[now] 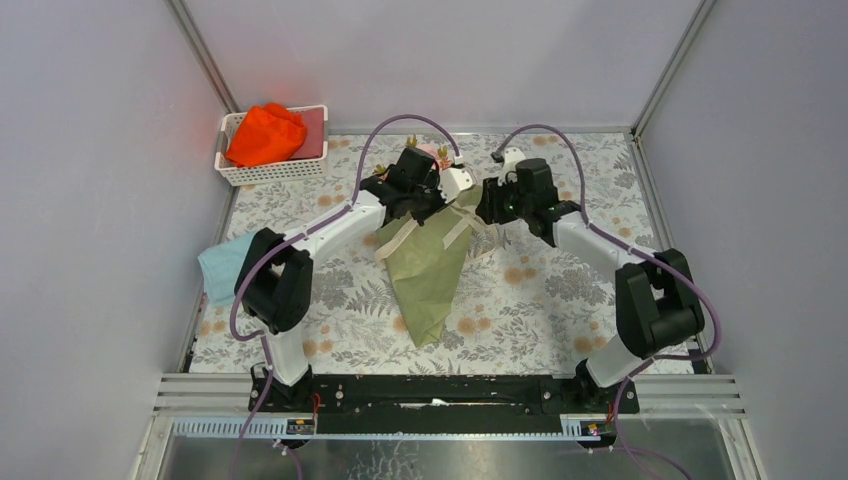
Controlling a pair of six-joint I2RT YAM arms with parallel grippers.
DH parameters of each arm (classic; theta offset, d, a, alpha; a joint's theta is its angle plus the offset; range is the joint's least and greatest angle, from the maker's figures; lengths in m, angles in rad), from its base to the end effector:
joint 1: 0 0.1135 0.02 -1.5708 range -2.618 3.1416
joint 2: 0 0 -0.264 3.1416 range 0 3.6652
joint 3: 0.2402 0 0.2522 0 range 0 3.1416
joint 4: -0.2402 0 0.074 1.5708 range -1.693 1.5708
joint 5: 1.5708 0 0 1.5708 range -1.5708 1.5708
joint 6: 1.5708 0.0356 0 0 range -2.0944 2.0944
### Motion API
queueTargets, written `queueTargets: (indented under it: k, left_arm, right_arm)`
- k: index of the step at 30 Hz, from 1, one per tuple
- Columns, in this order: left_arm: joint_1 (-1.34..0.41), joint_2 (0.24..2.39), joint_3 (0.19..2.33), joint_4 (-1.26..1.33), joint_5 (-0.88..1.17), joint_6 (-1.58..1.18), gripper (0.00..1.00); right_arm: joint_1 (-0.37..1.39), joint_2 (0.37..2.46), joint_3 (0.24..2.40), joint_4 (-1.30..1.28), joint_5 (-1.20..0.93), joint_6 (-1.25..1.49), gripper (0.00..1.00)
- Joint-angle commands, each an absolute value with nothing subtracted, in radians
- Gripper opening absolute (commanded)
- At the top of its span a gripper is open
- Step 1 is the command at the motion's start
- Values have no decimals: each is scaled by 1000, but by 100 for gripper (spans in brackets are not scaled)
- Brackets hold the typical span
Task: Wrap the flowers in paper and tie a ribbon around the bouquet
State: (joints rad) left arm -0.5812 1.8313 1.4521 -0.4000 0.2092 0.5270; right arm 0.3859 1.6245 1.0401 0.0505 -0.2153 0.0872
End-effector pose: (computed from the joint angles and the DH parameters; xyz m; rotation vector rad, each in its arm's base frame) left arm 0.3430 -0.2341 0.2572 1.3200 1.9379 -0.2724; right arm 0.3355 0.1445 0.2367 -0.4464 2.0852 0.5082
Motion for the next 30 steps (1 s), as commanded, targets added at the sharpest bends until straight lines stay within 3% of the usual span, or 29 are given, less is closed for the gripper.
queueTargets:
  k: [1,11,16,20,23,25,30]
  left_arm:
    - [-573,1801,1453,-379,209,508,0]
    - [-574,1784,1465,-406,234,502,0]
    - [-573,1784,1472,-420,248,500,0]
    - [-573,1783,1481,-432,255,500,0]
    - [-573,1781,1488,-438,255,500,0]
    - [-573,1776,1489,-438,251,500,0]
    - [-574,1777,1484,-436,226,507,0]
  right_arm:
    - [345,1538,1016,85,-305,44,46]
    - [299,1791,1266,-111,-389,-77,52]
    - [300,1870,1299,-115,-450,-114,49]
    - [299,1914,1329,-145,-537,-124,37]
    - [299,1922,1339,-173,-581,-130,12]
    - [299,1907,1331,-180,-597,-131,1]
    - [299,1785,1237,-118,-606,-92,0]
